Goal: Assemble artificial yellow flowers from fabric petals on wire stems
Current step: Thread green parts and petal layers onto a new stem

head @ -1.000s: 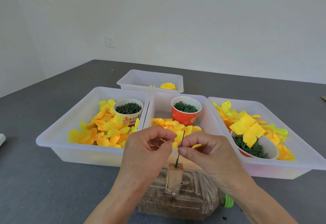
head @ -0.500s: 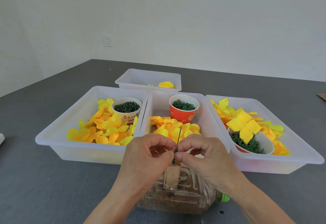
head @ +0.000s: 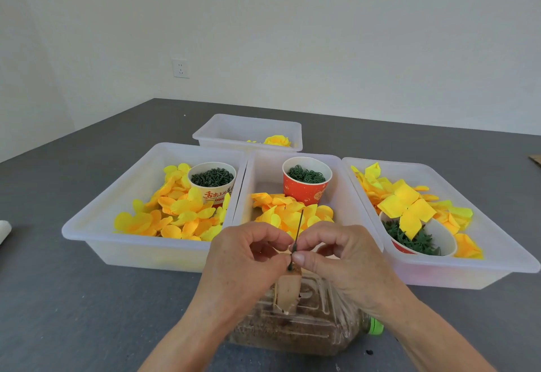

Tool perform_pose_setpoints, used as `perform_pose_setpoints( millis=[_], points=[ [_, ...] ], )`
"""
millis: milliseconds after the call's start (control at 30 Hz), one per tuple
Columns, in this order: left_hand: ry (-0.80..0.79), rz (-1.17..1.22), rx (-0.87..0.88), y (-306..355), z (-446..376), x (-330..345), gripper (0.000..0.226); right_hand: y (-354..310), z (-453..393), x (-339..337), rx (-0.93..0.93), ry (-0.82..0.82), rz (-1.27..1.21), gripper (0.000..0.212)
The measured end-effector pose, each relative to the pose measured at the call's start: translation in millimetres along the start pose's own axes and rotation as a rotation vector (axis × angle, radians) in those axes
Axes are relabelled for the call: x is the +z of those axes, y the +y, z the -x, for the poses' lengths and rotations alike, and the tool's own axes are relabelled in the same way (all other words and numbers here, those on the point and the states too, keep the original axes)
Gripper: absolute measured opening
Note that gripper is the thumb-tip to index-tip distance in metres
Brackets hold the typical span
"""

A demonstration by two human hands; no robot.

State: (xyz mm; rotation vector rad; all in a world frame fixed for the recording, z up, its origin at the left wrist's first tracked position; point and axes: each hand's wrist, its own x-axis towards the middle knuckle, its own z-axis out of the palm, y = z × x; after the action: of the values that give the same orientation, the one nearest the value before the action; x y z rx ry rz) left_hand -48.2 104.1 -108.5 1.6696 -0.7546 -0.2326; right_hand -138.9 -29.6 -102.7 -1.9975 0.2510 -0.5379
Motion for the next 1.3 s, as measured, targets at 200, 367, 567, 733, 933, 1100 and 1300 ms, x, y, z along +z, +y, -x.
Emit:
perform_pose_setpoints(
  millis=[200,367,567,733,933,1100,1300],
  points=[
    [-0.027,0.002,-0.009,-1,1,0,0.023,-2,0,0,0.011,-0.002,-0.013,0.021],
    [-0.021,0.005,-0.02,-2,0,2,0.019,-3,-1,0,0.024,-0.002,-0.022,0.017],
    [-0.021,-0.007,-0.03,0,0,4,0.013,-5,-2,-1,0.02,0.001,-0.033,0.017],
    [-0.024,-0.028,-0.031,3,0,6,0.012,-10,-3,-2,0.004,0.0,-0.039,0.013],
    [-0.046,-0.037,-0.033,4,0,6,0.019,-15,-6,-4,-0.037,0.01,-0.104,0.021],
    [-0.054,-0.032,-0.03,3,-2,6,0.017,-19,-10,-4,-0.086,0.044,-0.2,0.02],
    [-0.059,-0.019,-0.036,3,-3,5,0.021,-27,-19,-7,-0.109,0.091,-0.336,0.016]
  ],
)
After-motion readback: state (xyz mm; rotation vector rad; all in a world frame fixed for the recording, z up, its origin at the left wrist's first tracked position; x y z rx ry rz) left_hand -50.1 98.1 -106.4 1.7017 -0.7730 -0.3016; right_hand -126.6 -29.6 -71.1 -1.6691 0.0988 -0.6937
